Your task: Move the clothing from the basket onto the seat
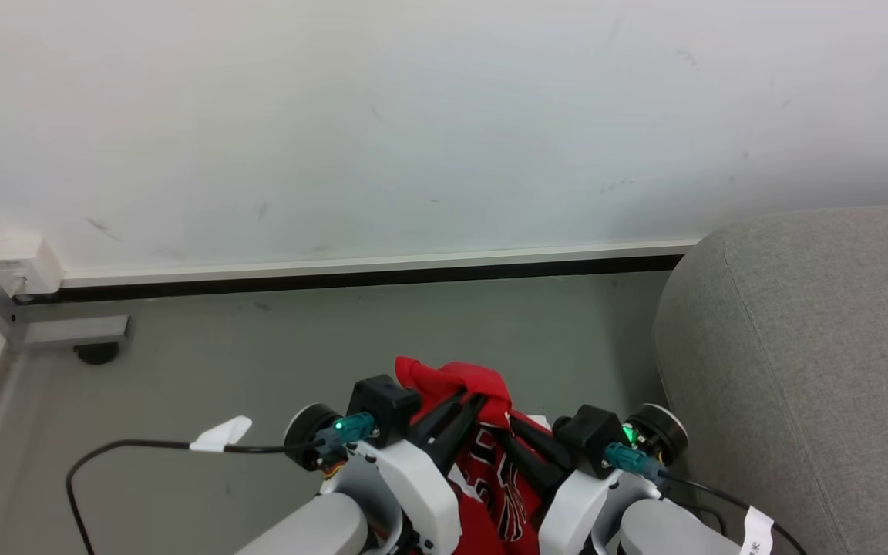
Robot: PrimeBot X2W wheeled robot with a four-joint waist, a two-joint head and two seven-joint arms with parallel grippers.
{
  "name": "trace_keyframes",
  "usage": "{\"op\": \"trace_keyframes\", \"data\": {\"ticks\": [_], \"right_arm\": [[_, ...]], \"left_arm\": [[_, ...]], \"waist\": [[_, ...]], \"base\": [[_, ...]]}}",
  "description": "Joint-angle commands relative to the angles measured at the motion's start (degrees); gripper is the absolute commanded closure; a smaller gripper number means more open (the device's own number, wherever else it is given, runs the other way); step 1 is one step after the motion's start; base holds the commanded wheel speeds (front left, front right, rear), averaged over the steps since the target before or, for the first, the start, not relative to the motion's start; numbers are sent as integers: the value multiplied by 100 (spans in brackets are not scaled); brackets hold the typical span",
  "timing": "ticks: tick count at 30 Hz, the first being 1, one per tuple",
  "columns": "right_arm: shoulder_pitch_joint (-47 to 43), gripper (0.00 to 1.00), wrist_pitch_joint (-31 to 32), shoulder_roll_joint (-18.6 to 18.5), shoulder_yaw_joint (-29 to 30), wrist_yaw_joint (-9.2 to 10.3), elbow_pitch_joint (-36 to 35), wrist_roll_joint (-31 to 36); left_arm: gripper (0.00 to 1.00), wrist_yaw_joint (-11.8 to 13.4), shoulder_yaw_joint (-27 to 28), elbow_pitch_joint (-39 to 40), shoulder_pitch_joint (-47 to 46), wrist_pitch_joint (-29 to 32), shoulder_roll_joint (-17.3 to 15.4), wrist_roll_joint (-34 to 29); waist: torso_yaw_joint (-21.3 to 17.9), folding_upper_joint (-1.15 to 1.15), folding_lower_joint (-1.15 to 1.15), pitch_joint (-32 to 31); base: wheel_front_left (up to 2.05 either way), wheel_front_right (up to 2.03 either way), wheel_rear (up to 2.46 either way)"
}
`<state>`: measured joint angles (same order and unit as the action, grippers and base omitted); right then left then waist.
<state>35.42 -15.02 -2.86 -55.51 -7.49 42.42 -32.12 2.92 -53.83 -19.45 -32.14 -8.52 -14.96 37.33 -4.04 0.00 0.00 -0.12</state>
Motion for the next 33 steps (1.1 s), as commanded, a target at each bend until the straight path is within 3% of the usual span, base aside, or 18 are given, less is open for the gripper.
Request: {"op": "trace_keyframes", "data": {"ticks": [1,7,10,13,16,21,24,25,26,27,28,33], "right_arm": [[40,100,-22,-5,76,-1,-46,24],[-45,100,-21,-7,451,-1,-144,-17],[-49,100,-22,-7,689,-1,-172,41],[-64,100,-22,-7,839,-1,-206,98],[-105,100,-23,-12,1048,-1,-272,160],[-176,100,-22,-29,1459,5,-405,201],[-250,100,-22,-5,1705,5,-456,303],[-283,100,-22,-9,1868,5,-483,356],[-290,100,-22,-9,1956,5,-496,393],[-290,100,-22,-9,1956,5,-496,393],[-291,100,-23,-10,2034,5,-518,444],[-376,100,-22,-8,2331,5,-671,625]], "left_arm": [[100,23,40,-12,1,-42,-40,67],[100,91,91,-63,12,-145,-67,94],[93,105,104,-113,23,-200,-74,97],[93,107,110,-162,29,-227,-74,108],[80,114,119,-218,44,-253,-65,121],[71,119,134,-305,49,-311,-57,141],[56,123,128,-346,54,-345,-35,145],[27,125,124,-378,64,-372,-31,150],[10,131,130,-390,66,-380,-30,153],[10,131,130,-390,66,-380,-30,153],[0,138,135,-402,63,-381,-30,152],[0,158,151,-455,77,-442,-27,139]], "waist": [[5,0,0,-1],[24,0,0,-10],[21,0,0,-18],[10,0,0,-23],[-22,0,0,-32],[-81,0,0,-36],[-115,0,0,-39],[-137,0,0,-43],[-149,0,0,-44],[-149,0,0,-44],[-160,0,0,-42],[-228,0,0,-50]], "base": [[0,0,0],[0,0,0],[0,0,0],[0,0,0],[0,0,0],[0,0,0],[0,0,0],[0,0,0],[0,0,0],[0,0,0],[0,0,0],[0,0,0]]}}
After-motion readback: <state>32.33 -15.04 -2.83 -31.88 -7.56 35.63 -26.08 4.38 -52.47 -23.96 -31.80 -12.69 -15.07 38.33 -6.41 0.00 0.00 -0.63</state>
